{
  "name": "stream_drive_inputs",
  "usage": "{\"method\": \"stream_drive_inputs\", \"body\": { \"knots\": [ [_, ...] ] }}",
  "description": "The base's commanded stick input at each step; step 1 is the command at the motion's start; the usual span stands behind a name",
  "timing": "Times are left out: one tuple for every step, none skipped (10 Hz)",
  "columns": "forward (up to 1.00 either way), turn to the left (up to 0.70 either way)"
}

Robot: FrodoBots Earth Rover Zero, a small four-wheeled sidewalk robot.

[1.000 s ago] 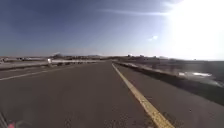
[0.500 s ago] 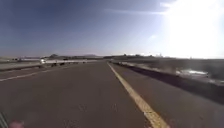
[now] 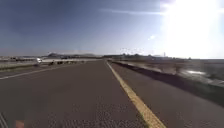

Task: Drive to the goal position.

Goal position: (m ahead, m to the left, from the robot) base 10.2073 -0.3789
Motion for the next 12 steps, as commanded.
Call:
{"method": "stream_drive_inputs", "body": {
  "knots": [
    [0.70,0.26],
    [0.70,0.11],
    [0.70,0.00],
    [0.70,0.00],
    [0.70,0.00],
    [0.70,0.00],
    [0.70,0.00],
    [0.70,0.00],
    [0.70,0.00],
    [0.70,0.00],
    [0.70,0.00],
    [0.70,0.00]
  ]
}}
